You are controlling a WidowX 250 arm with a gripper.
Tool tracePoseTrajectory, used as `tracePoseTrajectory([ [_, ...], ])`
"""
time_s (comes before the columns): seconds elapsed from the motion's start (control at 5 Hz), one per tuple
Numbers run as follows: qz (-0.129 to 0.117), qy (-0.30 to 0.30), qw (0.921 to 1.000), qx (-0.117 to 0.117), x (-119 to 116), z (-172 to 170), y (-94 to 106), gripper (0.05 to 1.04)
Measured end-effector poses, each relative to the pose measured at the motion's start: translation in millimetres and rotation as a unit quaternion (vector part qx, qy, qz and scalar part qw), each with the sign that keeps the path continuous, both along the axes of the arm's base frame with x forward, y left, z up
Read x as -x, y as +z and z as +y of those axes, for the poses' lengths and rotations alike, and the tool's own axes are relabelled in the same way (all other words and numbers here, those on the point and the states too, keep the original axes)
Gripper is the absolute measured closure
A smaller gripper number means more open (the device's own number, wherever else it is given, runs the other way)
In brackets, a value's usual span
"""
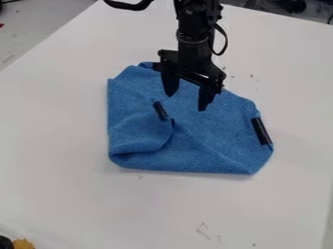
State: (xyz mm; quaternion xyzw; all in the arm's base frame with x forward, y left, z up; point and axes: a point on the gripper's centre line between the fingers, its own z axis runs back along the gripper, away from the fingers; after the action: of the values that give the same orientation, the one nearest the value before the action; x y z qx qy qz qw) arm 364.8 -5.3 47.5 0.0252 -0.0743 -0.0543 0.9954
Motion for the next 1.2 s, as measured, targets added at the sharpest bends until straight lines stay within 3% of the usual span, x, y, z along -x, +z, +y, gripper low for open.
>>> tracePoseTrajectory([
  [0.2, 0.018, 0.001, 0.9998, 0.001, 3.9, -0.3, -12.9, 0.082],
  [1.0, -0.011, 0.046, 0.9989, -0.005, 22.0, 39.3, -30.5, 0.082],
  [1.2, -0.016, 0.047, 0.9987, -0.006, 20.8, 43.7, -30.5, 0.133],
])
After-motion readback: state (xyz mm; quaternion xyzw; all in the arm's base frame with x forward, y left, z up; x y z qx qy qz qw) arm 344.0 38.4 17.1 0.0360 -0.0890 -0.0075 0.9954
